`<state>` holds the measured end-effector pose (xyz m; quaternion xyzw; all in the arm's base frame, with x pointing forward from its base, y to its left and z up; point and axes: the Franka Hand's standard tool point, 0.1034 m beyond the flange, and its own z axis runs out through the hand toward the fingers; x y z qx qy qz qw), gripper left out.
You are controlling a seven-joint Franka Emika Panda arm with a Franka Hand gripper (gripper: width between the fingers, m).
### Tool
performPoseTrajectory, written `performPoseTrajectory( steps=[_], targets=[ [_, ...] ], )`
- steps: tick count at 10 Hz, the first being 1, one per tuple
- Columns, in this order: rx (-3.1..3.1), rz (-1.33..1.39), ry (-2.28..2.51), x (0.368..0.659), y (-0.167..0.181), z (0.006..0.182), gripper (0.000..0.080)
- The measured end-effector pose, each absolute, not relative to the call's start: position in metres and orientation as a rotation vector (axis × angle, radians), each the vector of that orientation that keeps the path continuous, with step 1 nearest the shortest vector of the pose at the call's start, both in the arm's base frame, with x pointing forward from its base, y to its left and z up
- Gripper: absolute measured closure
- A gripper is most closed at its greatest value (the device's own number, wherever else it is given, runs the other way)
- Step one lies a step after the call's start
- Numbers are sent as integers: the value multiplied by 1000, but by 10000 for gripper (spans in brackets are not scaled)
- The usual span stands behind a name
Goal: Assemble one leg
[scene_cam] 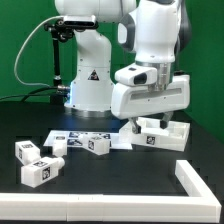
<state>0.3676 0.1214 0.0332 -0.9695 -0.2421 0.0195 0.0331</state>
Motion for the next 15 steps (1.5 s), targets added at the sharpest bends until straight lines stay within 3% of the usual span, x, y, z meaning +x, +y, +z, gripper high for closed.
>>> performPoseTrajectory(
  steps=[5, 8, 12, 13, 14, 15],
  targets=[
    [-2968, 20, -806, 362, 131, 32, 150],
    [-2809, -60, -1258, 364, 125, 16, 150],
    [-2827, -40, -1195, 364, 108, 5, 150],
    [-2825, -39, -1198, 363, 109, 5, 247],
    [-2825, -39, -1198, 363, 108, 4, 247],
    [-2825, -39, -1198, 363, 108, 4, 430]
  ],
)
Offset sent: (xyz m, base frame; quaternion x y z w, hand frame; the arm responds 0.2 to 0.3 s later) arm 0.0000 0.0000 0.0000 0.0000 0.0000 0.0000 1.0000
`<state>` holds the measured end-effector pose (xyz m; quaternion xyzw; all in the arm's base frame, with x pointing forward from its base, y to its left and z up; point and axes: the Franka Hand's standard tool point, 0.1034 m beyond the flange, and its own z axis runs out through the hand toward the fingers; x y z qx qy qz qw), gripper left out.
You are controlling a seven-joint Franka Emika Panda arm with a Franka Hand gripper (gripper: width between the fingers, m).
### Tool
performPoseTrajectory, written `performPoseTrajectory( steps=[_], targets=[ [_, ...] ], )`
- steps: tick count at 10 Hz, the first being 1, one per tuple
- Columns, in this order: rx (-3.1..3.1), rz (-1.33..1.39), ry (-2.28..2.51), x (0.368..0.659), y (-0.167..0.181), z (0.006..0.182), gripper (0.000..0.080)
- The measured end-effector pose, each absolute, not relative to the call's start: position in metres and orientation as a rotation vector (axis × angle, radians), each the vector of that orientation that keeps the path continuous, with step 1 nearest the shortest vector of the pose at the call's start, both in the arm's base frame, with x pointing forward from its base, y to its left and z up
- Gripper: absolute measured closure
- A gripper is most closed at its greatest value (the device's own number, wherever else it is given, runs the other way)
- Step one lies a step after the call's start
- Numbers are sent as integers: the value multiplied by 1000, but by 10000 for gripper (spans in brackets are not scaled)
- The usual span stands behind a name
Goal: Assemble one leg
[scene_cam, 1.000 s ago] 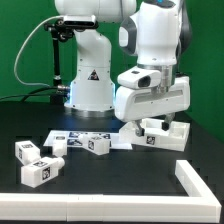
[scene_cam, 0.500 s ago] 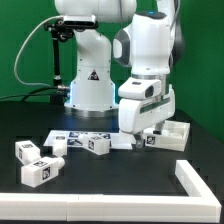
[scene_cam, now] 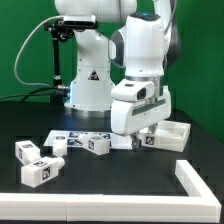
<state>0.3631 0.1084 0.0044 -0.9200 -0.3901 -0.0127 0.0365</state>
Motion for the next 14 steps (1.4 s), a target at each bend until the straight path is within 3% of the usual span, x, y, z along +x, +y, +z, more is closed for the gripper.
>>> performPoseTrajectory(
  steps=[1, 2, 3, 4, 7, 8, 14],
  targets=[
    [-2825, -39, -1198, 363, 108, 4, 576],
    [-2825, -39, -1198, 363, 108, 4, 576],
    [-2830, -35, -1190, 363, 105, 5, 739],
    [-2866, -3, -1116, 365, 90, 15, 739],
    [-2956, 225, -817, 367, 52, 70, 754],
    [-2971, 227, -759, 380, 36, 90, 754],
    [-2979, 223, -731, 379, 29, 88, 754]
  ],
)
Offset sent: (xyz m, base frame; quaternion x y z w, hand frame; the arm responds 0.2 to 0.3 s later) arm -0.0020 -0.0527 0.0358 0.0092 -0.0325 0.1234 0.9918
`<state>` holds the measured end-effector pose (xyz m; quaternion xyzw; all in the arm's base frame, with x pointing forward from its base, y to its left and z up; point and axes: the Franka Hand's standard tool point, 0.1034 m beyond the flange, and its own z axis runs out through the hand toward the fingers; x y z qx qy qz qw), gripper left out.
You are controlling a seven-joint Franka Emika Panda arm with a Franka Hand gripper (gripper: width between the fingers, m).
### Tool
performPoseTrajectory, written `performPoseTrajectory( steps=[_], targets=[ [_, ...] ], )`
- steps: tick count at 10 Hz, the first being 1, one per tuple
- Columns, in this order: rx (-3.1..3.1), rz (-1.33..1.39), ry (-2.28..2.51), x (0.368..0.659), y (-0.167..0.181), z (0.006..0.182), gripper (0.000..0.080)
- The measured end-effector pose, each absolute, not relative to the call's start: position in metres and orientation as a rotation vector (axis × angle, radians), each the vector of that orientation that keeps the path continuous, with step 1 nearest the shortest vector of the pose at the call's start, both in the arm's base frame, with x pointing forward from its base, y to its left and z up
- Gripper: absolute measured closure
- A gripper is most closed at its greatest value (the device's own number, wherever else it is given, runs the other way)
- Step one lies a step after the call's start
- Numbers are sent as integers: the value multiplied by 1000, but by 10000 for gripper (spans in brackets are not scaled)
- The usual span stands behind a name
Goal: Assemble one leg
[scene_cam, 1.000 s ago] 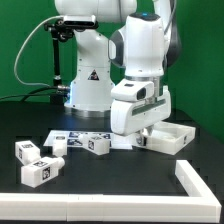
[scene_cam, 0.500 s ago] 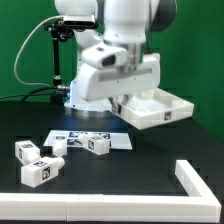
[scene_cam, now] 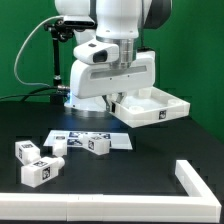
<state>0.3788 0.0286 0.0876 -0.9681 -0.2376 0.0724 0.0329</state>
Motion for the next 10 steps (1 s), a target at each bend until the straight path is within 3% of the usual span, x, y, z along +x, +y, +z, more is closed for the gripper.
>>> performPoseTrajectory(
  steps=[5, 10],
  targets=[
    [-3054, 276, -332, 413, -34, 80, 754],
    [-3066, 274, -281, 419, -35, 76, 754]
  ],
)
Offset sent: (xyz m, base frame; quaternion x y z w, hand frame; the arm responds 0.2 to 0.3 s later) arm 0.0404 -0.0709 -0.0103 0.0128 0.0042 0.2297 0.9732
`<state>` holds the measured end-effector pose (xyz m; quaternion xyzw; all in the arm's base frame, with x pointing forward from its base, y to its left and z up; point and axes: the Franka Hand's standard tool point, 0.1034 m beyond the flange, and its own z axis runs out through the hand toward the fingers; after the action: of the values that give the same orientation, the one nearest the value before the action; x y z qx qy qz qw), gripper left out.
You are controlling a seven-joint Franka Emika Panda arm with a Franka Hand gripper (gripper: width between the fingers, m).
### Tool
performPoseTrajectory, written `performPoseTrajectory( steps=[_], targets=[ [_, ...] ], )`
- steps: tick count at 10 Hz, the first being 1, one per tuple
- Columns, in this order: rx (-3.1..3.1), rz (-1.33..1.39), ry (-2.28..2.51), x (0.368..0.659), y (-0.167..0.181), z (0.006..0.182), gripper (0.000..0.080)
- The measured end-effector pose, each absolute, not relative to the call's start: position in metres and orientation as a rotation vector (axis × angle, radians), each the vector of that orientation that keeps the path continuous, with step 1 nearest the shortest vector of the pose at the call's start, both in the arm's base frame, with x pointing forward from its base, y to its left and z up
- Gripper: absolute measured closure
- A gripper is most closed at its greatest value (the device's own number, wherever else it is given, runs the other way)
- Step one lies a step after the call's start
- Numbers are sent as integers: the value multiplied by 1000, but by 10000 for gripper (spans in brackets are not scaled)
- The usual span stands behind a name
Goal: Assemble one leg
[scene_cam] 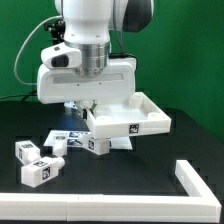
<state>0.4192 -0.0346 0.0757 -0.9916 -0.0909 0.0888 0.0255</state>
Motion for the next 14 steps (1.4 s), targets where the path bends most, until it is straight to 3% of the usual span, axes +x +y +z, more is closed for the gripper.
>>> performPoseTrajectory(
  steps=[2, 4, 10, 14],
  targets=[
    [-3093, 268, -115, 465, -48, 61, 754],
    [-3027, 454, 49, 490, -55, 58, 754],
    [-3017, 488, 89, 499, -46, 44, 754],
    [-3045, 430, 56, 557, -37, 12, 754]
  ],
)
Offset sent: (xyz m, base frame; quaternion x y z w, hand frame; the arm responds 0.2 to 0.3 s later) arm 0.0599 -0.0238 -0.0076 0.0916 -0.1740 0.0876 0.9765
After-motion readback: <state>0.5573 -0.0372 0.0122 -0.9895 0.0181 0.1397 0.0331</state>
